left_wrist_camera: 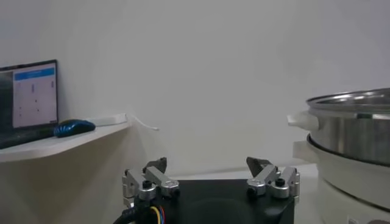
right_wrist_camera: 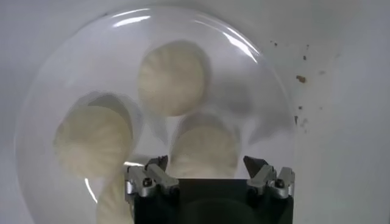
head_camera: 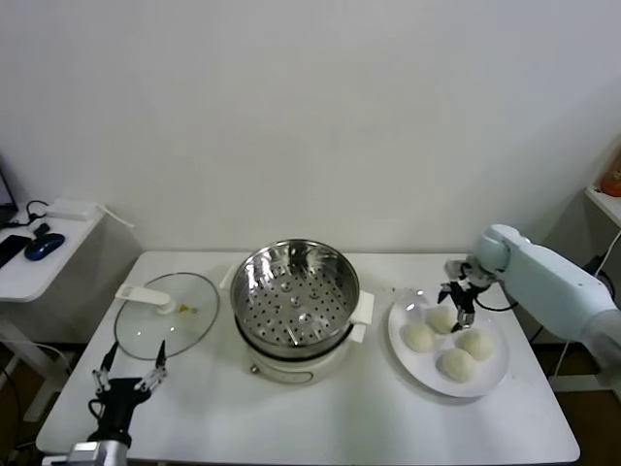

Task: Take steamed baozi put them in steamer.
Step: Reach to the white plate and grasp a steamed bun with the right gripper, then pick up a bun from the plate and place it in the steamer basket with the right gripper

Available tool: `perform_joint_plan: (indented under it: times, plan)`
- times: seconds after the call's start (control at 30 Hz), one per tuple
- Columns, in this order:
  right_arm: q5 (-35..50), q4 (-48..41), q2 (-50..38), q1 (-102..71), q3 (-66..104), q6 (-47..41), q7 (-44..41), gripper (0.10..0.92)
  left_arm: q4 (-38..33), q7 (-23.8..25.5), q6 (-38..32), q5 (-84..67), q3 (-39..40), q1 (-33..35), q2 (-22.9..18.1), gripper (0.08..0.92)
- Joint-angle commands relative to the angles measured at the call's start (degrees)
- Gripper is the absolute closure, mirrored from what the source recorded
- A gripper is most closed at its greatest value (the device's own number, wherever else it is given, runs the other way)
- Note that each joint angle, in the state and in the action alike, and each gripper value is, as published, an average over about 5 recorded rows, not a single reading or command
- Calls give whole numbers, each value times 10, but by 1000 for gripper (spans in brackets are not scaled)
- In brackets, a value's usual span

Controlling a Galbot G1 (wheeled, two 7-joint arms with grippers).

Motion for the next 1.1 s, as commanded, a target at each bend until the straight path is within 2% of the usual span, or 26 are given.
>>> perform_joint_plan:
  times: [0.03, 0.33, 0.57, 0.83, 1.1]
  plan:
    - [-10, -10, 6, -9, 15, 1, 4, 203, 1, 0, 0, -1, 0, 1, -1, 177]
    - [-14, -18, 11, -14, 27, 2, 4, 206, -1, -1, 1, -3, 0, 3, -3, 177]
    - [-15, -19, 13, -16, 31, 2, 5, 293, -1, -1, 2, -2, 0, 2, -4, 177]
    - [-13, -11, 10, -16, 36, 2, 4, 312, -2, -1, 3, -3, 0, 2, -4, 177]
    - [18, 64, -22, 37, -1, 17, 2, 315, -2, -1, 3, -4, -2, 2, -5, 177]
